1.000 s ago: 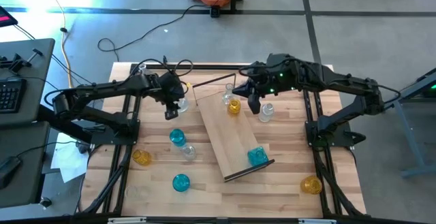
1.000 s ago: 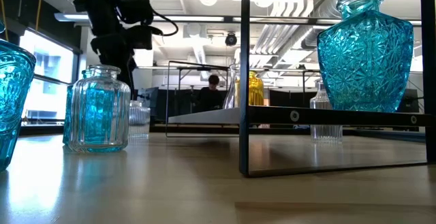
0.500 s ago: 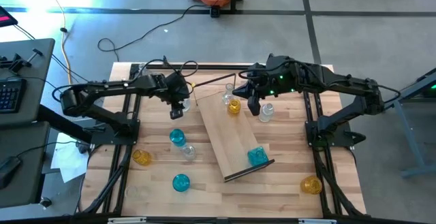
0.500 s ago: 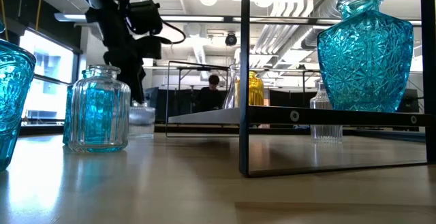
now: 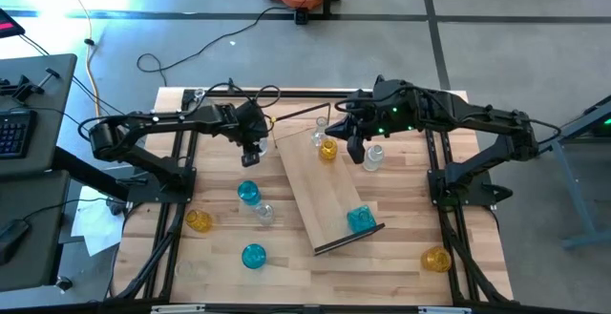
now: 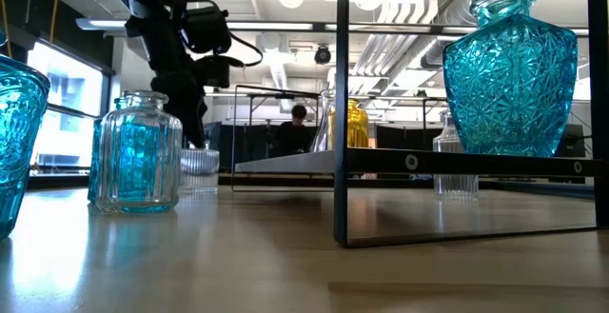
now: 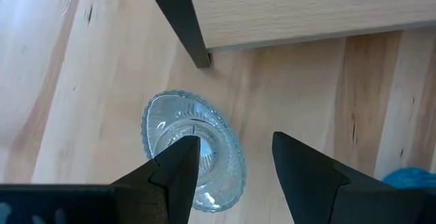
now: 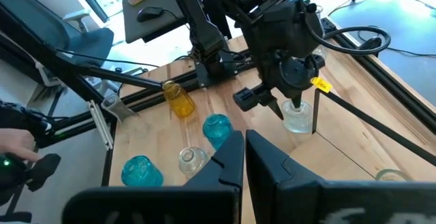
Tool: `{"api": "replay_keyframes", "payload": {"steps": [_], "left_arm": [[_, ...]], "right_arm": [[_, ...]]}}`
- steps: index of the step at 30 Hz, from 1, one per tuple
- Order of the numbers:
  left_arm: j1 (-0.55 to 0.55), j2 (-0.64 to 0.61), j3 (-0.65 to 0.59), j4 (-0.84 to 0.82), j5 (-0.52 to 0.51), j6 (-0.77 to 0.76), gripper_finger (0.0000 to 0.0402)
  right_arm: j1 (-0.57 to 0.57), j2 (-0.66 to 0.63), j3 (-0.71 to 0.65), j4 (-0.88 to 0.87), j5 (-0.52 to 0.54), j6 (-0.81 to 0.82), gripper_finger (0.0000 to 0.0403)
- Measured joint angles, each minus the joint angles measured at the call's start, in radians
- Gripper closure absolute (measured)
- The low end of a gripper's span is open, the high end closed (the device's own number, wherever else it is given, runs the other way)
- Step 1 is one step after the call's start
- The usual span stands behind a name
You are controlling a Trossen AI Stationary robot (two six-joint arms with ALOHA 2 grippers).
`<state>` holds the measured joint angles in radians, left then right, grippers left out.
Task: Sort vases onto shelf
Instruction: Put the transparent crystal vase on the shelf aligned with the other transparent crystal vase
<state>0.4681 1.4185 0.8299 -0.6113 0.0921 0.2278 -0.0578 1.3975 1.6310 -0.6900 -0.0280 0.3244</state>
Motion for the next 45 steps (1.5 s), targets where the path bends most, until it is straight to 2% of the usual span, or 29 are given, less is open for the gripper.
{"api": "replay_keyframes", "payload": {"steps": [6,16,25,36,45], "left_arm": [[0.006,0.002,-0.001,-0.004,0.002,-0.019,0.0259],[0.006,0.002,-0.002,-0.025,0.003,-0.062,0.0382],[0.005,-0.013,-0.003,-0.079,0.003,-0.131,0.0378],[-0.006,-0.142,-0.008,-0.164,0.037,-0.220,0.0383],[-0.077,-0.154,-0.008,-0.174,0.056,-0.267,0.0384]], "right_arm": [[0.000,0.000,0.000,0.002,-0.001,0.009,0.0402],[0.022,0.000,0.000,0.016,-0.002,0.012,0.0402],[0.033,0.000,0.000,0.017,-0.001,0.033,0.0402],[0.041,0.000,0.000,0.018,0.000,0.034,0.0402],[0.041,0.000,0.000,0.018,0.000,0.031,0.0402]]}}
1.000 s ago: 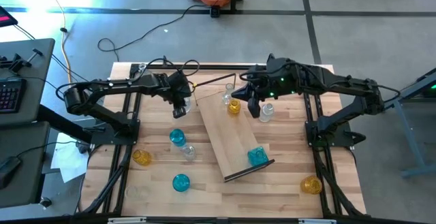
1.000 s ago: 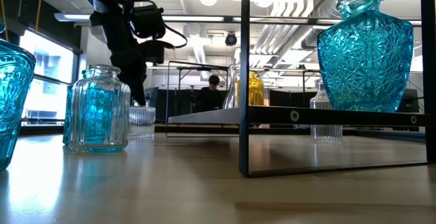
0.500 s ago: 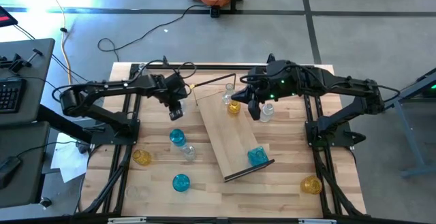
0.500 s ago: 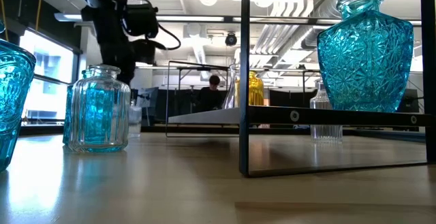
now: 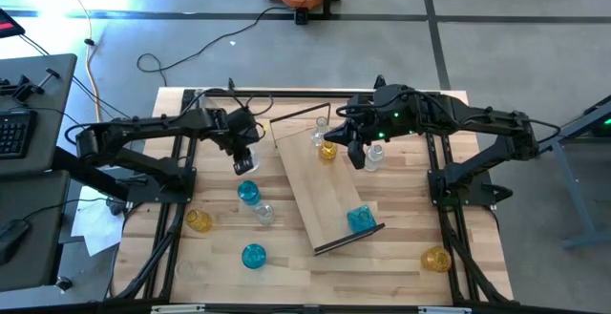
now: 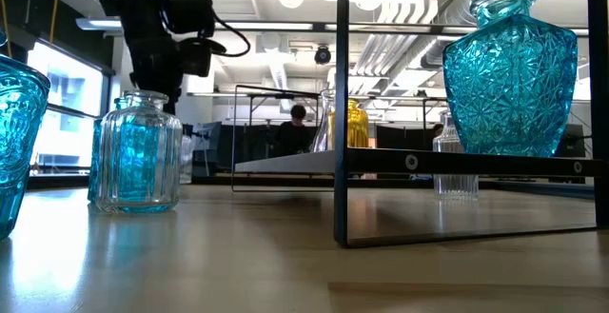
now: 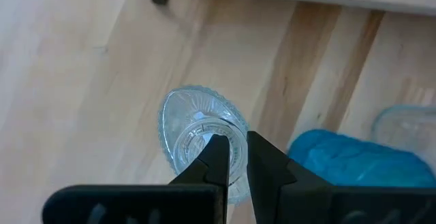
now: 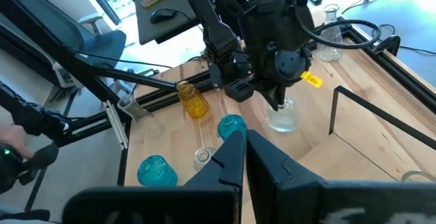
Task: Sort vases onto shelf
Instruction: Put the transparent crystal vase on the shelf aligned with the other transparent crystal vase
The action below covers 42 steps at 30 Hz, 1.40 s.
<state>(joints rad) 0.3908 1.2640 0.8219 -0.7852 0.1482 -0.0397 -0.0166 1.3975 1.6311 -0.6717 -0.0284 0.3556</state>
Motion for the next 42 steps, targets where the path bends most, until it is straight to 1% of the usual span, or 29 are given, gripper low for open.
{"api": "replay_keyframes", "payload": {"steps": [11,14,16,19,23,26,30,35,42], "left_arm": [[-0.103,0.000,0.013,0.015,0.000,-0.072,0.0383],[-0.123,0.000,0.062,0.021,-0.008,-0.072,0.0383],[-0.132,-0.001,0.106,0.026,-0.032,-0.072,0.0383],[-0.131,-0.001,0.166,0.026,-0.054,-0.063,0.0383],[-0.122,0.016,0.210,0.022,-0.059,-0.047,0.0383],[-0.122,0.054,0.227,0.022,-0.060,-0.045,0.0383],[-0.143,0.141,0.269,0.021,-0.056,-0.027,0.0383],[-0.158,0.236,0.367,0.026,-0.054,0.023,0.0383],[-0.144,0.339,0.478,-0.005,-0.054,0.078,0.0383]], "right_arm": [[0.000,0.000,0.000,0.000,0.000,-0.008,0.0402],[0.000,0.000,0.000,0.000,0.000,-0.009,0.0402],[0.000,0.000,0.000,0.000,0.000,-0.009,0.0402],[0.000,0.000,0.000,0.000,0.000,-0.009,0.0402],[0.002,0.000,0.000,0.000,0.000,-0.009,0.0402],[0.007,0.000,0.000,0.002,-0.001,-0.016,0.0402],[0.013,0.000,0.000,0.003,-0.001,-0.018,0.0402],[0.013,0.000,0.000,0.002,-0.001,-0.017,0.0402],[0.026,0.000,0.000,0.002,-0.001,-0.016,0.0402]]}}
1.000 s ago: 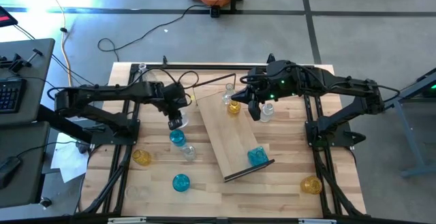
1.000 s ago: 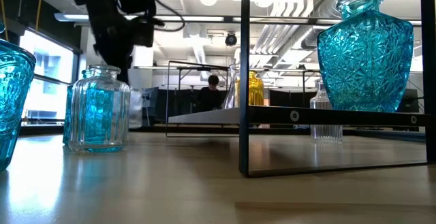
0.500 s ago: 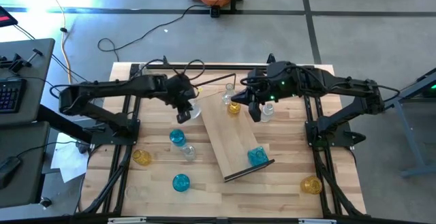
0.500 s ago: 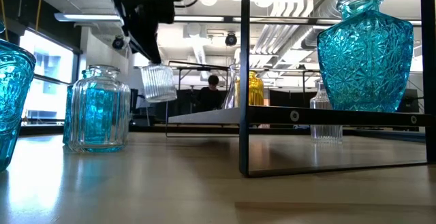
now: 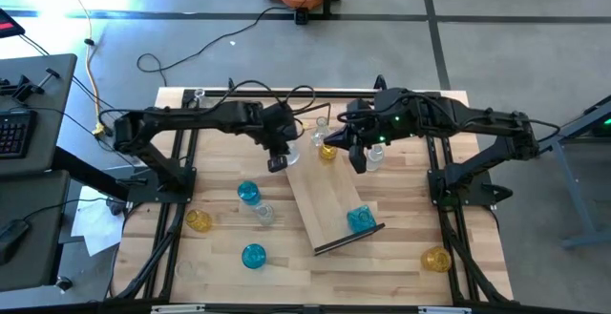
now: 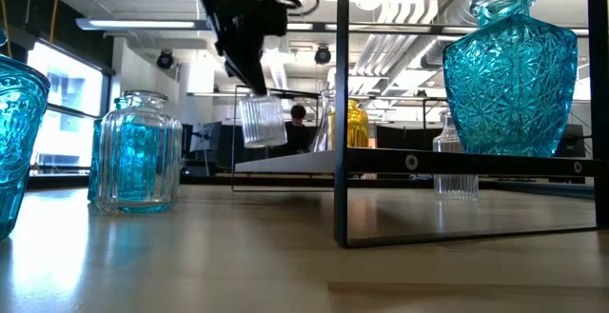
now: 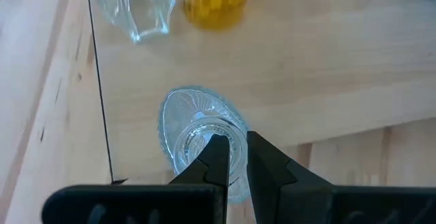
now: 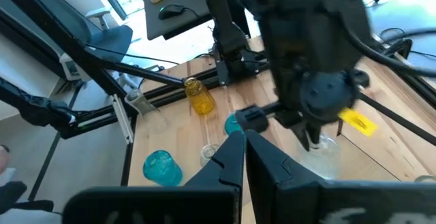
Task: Sort vases onto shelf
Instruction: Put the transparent crystal vase on the shelf aligned with the other transparent crystal vase
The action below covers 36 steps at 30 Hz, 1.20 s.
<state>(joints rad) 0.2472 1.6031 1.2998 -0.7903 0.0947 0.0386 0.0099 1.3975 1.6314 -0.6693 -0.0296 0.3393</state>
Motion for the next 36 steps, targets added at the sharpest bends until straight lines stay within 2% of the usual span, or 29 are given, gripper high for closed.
{"api": "replay_keyframes", "payload": {"steps": [8,18,36], "left_arm": [[0.001,0.107,0.069,-0.035,-0.022,0.017,0.0383],[0.011,0.125,0.117,-0.051,-0.023,-0.064,0.0380],[0.014,0.124,0.118,-0.033,-0.001,-0.080,0.0322]], "right_arm": [[0.019,0.000,0.000,-0.010,0.000,0.000,0.0402],[0.019,0.000,0.000,-0.041,0.001,0.018,0.0402],[0.036,0.000,0.000,-0.045,0.002,0.018,0.0402]]}}
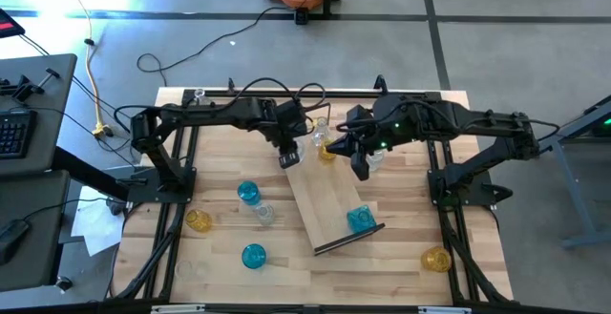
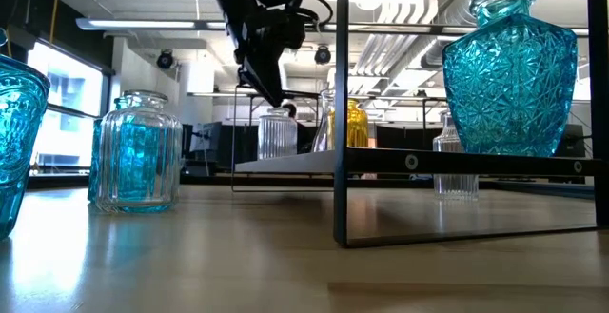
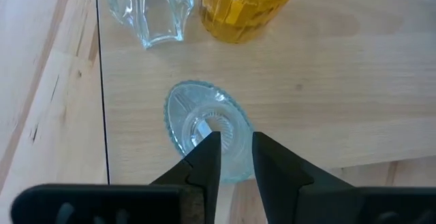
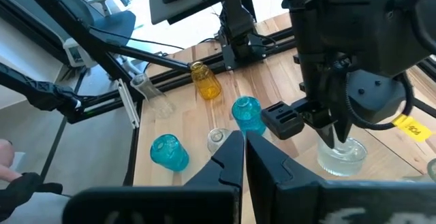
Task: Sort vases onto shelf
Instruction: Put the transparent crystal vase on the shelf aligned with the other transparent crystal vase
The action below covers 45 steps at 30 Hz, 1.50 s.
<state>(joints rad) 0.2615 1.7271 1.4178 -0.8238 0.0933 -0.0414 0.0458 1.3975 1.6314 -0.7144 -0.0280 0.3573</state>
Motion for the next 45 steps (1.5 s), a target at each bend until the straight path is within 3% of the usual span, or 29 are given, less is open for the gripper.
{"api": "replay_keyframes", "payload": {"steps": [14,19,26,34,45], "left_arm": [[-0.007,-0.058,0.001,-0.085,0.000,-0.002,0.0299],[-0.016,-0.078,0.001,-0.122,0.050,0.009,0.0322],[-0.048,-0.063,-0.001,-0.162,0.052,0.035,0.0396],[-0.039,-0.065,-0.007,-0.153,0.041,0.015,0.0400],[-0.065,-0.064,-0.120,-0.101,0.049,-0.067,0.0401]], "right_arm": [[0.008,0.000,0.000,0.000,0.005,0.004,0.0402],[0.008,0.000,0.000,0.000,0.012,0.002,0.0402],[0.007,0.000,0.000,-0.004,0.028,0.002,0.0402],[0.008,0.000,0.000,-0.008,0.028,0.001,0.0402],[0.008,0.000,0.000,-0.008,0.028,0.001,0.0402]]}}
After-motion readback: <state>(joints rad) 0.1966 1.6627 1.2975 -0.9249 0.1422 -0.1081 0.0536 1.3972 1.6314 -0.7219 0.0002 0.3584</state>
